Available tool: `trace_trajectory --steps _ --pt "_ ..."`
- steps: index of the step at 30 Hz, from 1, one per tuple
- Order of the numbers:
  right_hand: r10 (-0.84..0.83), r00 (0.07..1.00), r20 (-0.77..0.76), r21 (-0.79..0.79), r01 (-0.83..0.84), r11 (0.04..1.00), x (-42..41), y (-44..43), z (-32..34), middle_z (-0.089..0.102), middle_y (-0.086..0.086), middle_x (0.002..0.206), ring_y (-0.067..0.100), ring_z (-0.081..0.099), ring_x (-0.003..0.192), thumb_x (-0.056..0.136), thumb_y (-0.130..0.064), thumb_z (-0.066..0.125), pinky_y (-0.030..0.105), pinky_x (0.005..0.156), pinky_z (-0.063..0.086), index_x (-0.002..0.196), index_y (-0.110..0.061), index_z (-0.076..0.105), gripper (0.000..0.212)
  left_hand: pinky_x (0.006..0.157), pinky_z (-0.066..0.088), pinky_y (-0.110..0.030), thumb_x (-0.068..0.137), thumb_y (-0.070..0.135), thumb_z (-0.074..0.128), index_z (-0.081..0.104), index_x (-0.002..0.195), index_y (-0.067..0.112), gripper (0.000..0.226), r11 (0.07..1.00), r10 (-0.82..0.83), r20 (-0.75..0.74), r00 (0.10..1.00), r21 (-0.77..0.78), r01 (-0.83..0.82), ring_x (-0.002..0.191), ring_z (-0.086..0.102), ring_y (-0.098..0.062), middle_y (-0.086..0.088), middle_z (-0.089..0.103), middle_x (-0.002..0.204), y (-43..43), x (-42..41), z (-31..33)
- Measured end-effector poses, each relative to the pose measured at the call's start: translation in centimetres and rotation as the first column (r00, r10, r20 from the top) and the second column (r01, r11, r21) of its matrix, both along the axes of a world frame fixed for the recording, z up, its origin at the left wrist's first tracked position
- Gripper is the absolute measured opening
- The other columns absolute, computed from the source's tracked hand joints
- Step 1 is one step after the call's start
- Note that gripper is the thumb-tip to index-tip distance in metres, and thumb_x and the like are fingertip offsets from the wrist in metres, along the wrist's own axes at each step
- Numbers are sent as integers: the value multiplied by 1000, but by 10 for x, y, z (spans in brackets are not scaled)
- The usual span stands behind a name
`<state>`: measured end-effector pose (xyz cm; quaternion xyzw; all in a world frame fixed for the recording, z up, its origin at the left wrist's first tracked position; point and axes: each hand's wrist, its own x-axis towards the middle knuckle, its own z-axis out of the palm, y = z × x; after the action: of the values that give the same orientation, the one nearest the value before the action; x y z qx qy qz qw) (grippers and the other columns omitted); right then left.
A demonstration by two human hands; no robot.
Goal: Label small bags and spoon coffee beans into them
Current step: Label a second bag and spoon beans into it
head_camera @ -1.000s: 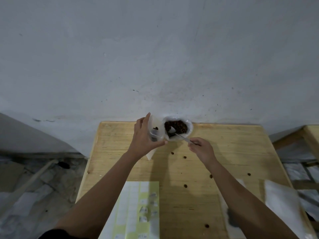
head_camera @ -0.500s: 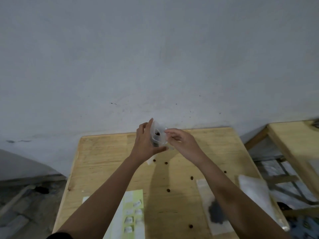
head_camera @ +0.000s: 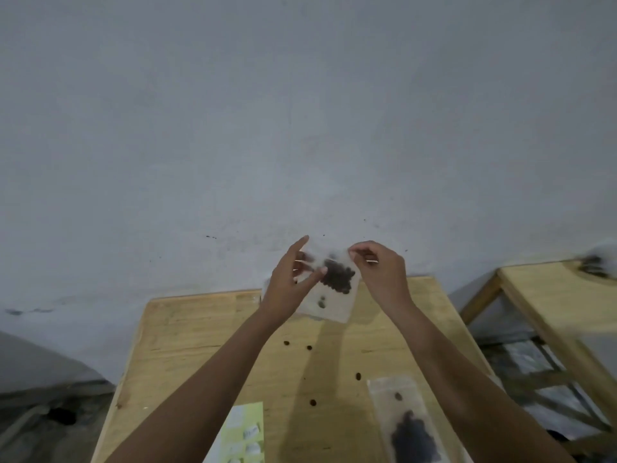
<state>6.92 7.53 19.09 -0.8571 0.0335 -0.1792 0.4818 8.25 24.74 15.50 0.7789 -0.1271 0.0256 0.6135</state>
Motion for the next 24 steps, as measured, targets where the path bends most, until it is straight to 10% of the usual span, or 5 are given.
trace_trajectory --steps 8,24 --pt "40 974 221 81 -59 995 6 -13 40 65 -13 85 -2 61 80 88 -7 61 9 72 47 89 -22 66 16 73 57 -38 96 16 50 49 127 27 33 986 65 172 983 -162 -37 77 68 -15 0 68 91 -33 7 48" --pt "49 999 6 249 -49 967 -21 -68 39 62 -7 71 5 58 67 78 -1 69 24 74 50 92 -19 61 24 78 56 -47 90 16 62 58 118 25 30 973 6 146 989 -227 27 83 69 -29 -13 70 92 -72 -13 48"
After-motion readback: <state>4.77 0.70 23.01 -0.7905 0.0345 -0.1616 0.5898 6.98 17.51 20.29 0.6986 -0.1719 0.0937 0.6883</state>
